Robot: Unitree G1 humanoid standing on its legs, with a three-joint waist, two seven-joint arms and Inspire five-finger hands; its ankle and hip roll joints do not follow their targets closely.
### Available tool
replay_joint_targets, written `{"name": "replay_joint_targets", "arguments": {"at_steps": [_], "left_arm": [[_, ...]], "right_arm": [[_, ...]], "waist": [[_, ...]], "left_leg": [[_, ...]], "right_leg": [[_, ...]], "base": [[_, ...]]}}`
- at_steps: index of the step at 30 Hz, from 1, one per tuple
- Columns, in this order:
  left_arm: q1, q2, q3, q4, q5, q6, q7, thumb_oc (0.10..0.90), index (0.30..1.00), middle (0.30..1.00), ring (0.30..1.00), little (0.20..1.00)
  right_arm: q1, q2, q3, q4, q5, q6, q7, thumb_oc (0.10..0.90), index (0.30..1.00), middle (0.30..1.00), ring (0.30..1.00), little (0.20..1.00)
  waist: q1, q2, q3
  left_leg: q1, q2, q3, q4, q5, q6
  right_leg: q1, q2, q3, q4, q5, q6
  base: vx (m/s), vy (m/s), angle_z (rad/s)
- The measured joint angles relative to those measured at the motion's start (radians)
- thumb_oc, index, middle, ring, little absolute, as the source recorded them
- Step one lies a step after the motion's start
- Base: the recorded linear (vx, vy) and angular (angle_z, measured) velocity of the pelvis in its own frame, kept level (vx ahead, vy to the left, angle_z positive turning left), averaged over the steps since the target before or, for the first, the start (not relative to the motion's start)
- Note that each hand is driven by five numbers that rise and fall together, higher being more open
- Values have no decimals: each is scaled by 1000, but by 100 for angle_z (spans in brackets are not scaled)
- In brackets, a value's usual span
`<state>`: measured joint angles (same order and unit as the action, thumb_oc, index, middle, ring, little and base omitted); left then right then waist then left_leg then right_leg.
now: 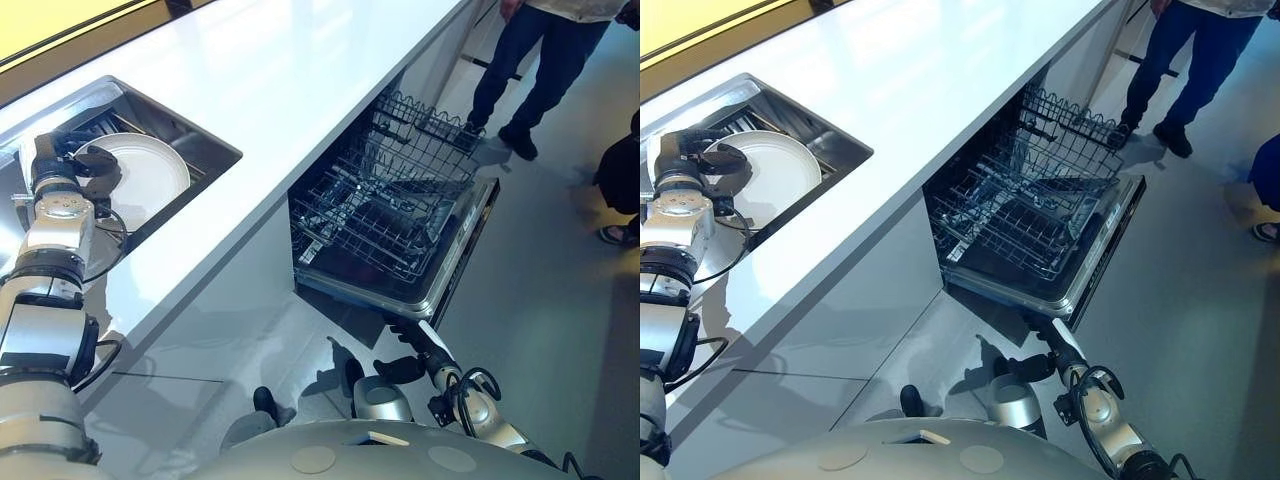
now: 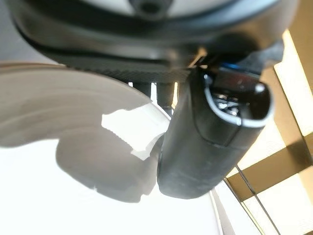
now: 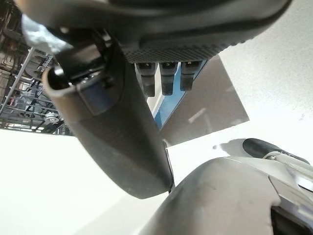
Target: Pick up plates and place into dishwasher.
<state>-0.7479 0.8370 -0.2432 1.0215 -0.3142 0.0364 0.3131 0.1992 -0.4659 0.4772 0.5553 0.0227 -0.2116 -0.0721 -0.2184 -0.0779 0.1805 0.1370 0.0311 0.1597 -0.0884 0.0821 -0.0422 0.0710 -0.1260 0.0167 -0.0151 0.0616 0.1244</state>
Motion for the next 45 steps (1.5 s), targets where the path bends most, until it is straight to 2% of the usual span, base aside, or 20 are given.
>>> {"name": "replay_joint_targets", "arguments": {"at_steps": [4,8,13,17,22,25,26,29,36,42,43,44,45], "left_arm": [[0,0,0,-51,1,-8,27,100,300,300,300,200],[0,1,0,-73,72,-62,102,100,300,300,300,200],[0,25,-9,-150,257,-169,264,100,300,300,300,200],[0,107,-52,-232,461,-235,338,100,300,300,300,200],[-9,240,-198,-308,711,-276,350,100,300,300,300,200],[-20,313,-324,-356,871,-284,342,100,300,300,300,200],[-39,345,-399,-372,914,-285,329,100,300,300,300,200],[-81,367,-514,-380,1009,-306,283,100,300,300,300,200],[-92,369,-586,-393,1065,-329,245,100,300,300,300,200],[-92,369,-596,-395,1155,-347,233,100,300,300,300,200],[-92,369,-600,-395,1169,-347,225,240,420,420,420,340],[-92,369,-604,-394,1173,-347,219,344,509,509,509,444],[-92,369,-614,-394,1174,-347,203,800,900,900,900,900]], "right_arm": [[-1,0,0,0,4,-2,5,800,900,900,900,900],[-6,0,0,0,14,-3,10,800,900,900,900,900],[-5,0,0,0,17,-4,15,800,900,900,900,900],[-5,0,-1,1,18,-27,21,800,900,900,900,900],[-5,-1,-3,1,20,-32,44,800,900,900,900,900],[-5,-5,-6,1,35,-32,61,800,900,900,900,900],[-5,-7,-7,1,35,-32,63,800,900,900,900,900],[-5,-17,-14,1,36,-32,72,800,900,900,900,900],[-6,-31,-40,2,40,-32,82,800,900,900,900,900],[-6,-31,-40,15,55,-32,91,800,900,900,900,900],[-6,-32,-40,18,57,-32,93,800,900,900,900,900],[-6,-33,-40,19,57,-32,95,800,900,900,900,900],[-6,-33,-40,21,57,-32,98,800,900,900,900,900]], "waist": [[2,0,0],[1,0,0],[2,0,0],[2,1,0],[1,7,2],[-2,19,3],[-3,24,2],[-7,39,2],[-23,52,2],[-27,52,2],[-28,52,2],[-28,52,2],[-27,53,2]], "left_leg": [[-2,0,-2,0,2,0],[-4,0,-5,0,4,0],[-12,0,-18,0,8,-1],[-11,0,-25,0,8,0],[-11,0,-25,0,10,1],[-10,0,-21,0,11,2],[-10,0,-17,0,11,1],[-9,-1,-12,0,11,1],[-7,-1,-3,0,9,-2],[-3,-1,3,0,7,-2],[-2,-1,3,0,7,-2],[-1,-1,4,0,7,-2],[0,0,7,0,7,-2]], "right_leg": [[0,0,0,-2,0,0],[0,0,1,-4,0,0],[1,1,1,-5,-1,1],[5,1,3,-4,-4,4],[5,1,6,-2,-10,-5],[4,1,10,-2,-11,-5],[2,1,13,-1,-11,-5],[-1,1,20,0,-10,-5],[-3,1,26,1,-10,-5],[-3,1,29,3,-10,-5],[-3,1,29,4,-10,-5],[-3,1,29,5,-10,-5],[-5,1,29,8,-10,-5]], "base": [[-26,-7,1],[-34,-1,2],[-16,4,8],[-11,10,5],[-4,2,1],[-3,6,-2],[-11,25,-7],[-4,32,-5],[16,23,-3],[18,11,-2],[0,0,0],[11,-5,-4],[11,-8,-8]]}}
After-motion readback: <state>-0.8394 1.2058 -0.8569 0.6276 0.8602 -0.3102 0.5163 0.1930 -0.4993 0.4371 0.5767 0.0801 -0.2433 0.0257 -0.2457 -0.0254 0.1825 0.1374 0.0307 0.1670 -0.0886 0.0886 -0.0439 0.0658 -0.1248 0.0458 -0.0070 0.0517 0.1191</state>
